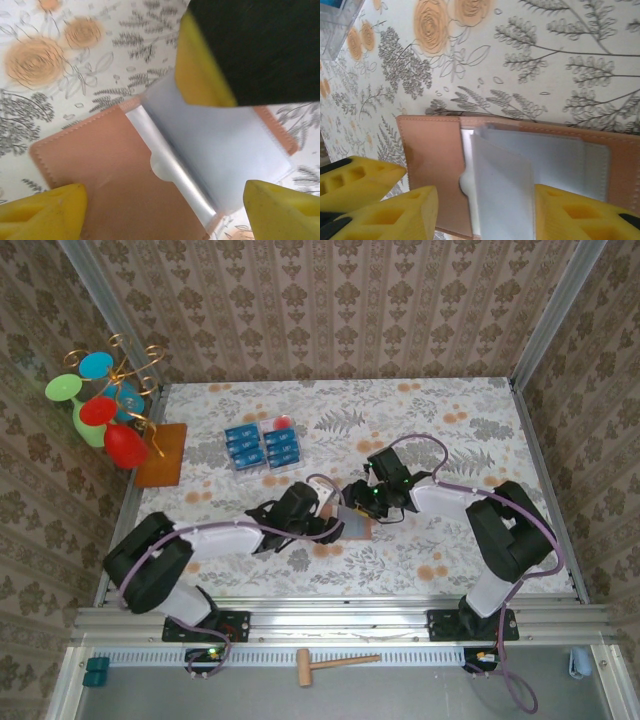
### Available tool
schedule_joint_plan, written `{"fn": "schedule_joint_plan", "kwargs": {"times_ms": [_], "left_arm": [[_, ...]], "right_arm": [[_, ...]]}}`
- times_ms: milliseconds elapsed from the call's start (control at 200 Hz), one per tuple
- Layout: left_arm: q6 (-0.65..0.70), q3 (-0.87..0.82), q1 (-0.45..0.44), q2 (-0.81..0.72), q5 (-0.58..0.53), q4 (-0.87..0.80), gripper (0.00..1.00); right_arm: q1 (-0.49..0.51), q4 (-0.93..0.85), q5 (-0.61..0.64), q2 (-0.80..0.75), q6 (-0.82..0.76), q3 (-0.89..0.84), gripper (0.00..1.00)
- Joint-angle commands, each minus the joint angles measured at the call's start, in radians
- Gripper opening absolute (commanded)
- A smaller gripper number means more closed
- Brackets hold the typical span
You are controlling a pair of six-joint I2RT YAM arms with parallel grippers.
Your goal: Put the credit cards into the card holder
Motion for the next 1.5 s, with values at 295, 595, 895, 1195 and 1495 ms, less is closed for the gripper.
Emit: {"fn": "schedule_joint_plan", "kwargs": {"times_ms": [295, 595, 895, 1195, 1495], "left_arm": [[-0.095, -0.125, 0.119, -0.261, -0.066, -0.005, 0.92], [-0.108, -0.132, 0.182, -0.289, -0.062, -0.057, 0.96], [-0.110, -0.117, 0.189, -0.276, -0.053, -0.077, 1.00], [-0.112, -0.046, 0.190, -0.227, -0.061, -0.142, 1.00], [-0.141, 0.071, 0.258, -0.162, -0.039, -0.221, 1.00]], "right_arm": [[0.096, -0.061, 0.027, 0.067, 0.043, 0.139, 0.52], [0.152, -0.072, 0.037, 0.219, 0.060, 0.230, 0.52], [0.154, -0.067, 0.040, 0.224, 0.063, 0.214, 0.53], [0.143, -0.101, 0.031, 0.135, 0.026, 0.237, 0.54], [0.099, -0.135, 0.040, 0.047, -0.015, 0.213, 0.54]]}}
